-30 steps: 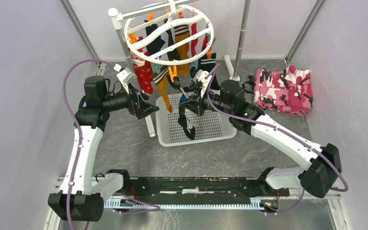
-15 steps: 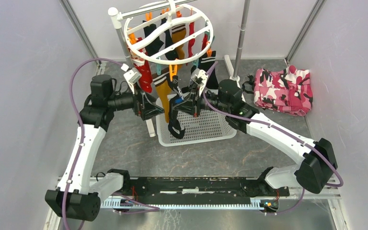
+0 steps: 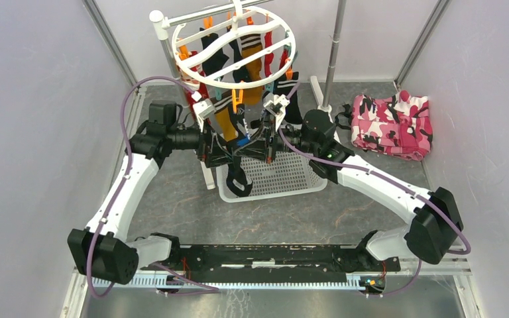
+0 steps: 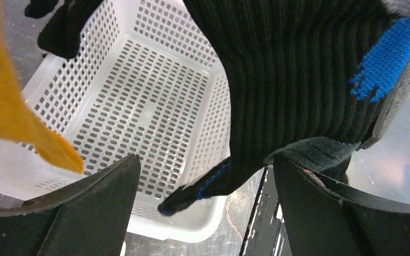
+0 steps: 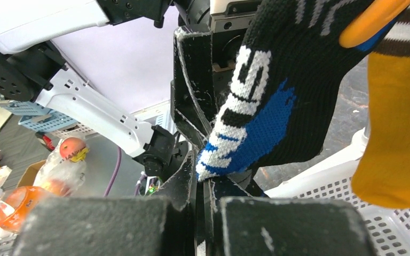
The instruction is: Remove the socks clipped to the hanger
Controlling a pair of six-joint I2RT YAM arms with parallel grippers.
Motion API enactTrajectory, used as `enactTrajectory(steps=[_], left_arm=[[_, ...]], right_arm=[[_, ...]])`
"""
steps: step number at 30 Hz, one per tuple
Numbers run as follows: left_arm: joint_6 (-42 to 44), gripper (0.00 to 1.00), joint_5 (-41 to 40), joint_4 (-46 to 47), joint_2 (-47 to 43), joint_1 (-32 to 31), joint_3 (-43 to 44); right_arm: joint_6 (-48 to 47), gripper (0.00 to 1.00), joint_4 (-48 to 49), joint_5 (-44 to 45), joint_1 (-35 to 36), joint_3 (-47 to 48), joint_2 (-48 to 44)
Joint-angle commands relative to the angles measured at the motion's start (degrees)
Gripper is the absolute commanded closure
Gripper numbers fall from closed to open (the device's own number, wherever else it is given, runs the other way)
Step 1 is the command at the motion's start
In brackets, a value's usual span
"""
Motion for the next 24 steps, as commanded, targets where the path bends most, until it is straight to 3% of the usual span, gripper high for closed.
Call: enactTrajectory(steps=[1, 6, 12, 14, 16, 18, 19, 22, 24], left_arm=[[8.8, 0.03, 2.0, -4.4, 1.8, -1.5, 3.0], [10.0, 0.02, 9.1, -4.8, 2.1, -2.0, 1.9], [10.6, 0.00, 13.8, -4.9, 4.0, -2.0, 5.6], [10.1, 0.06, 14.6, -5.0, 4.9, -2.2, 7.2], [8.9, 0.17, 15.0, -4.9, 5.7, -2.5, 8.7], [8.0, 0.35, 14.9, -4.9, 6.0, -2.9, 9.7], [7.8, 0.46, 14.5, -5.0, 5.9, -3.2, 9.9], [7.4, 0.92, 10.3, -4.4, 4.6, -4.1, 9.3], [4.7, 0.98, 6.6, -0.7, 2.2, -4.6, 6.5]], right_arm=[[3.5, 0.97, 5.8, -3.6, -0.7, 1.5, 0.7], [10.3, 0.88, 14.5, -6.5, -2.5, -1.1, 1.5], [17.2, 0.87, 22.9, -8.9, -3.9, -2.3, 3.5], [17.3, 0.87, 23.0, -8.9, -4.1, -2.5, 3.9], [17.3, 0.83, 23.1, -8.8, -4.4, -2.8, 4.1], [17.3, 0.70, 23.2, -8.4, -5.1, -3.4, 4.0], [17.4, 0.65, 23.2, -8.1, -5.5, -3.8, 3.9], [13.6, 0.41, 17.7, -5.7, -6.7, -3.3, 3.2], [6.7, 0.33, 6.9, -1.0, -7.0, -0.3, 2.1]])
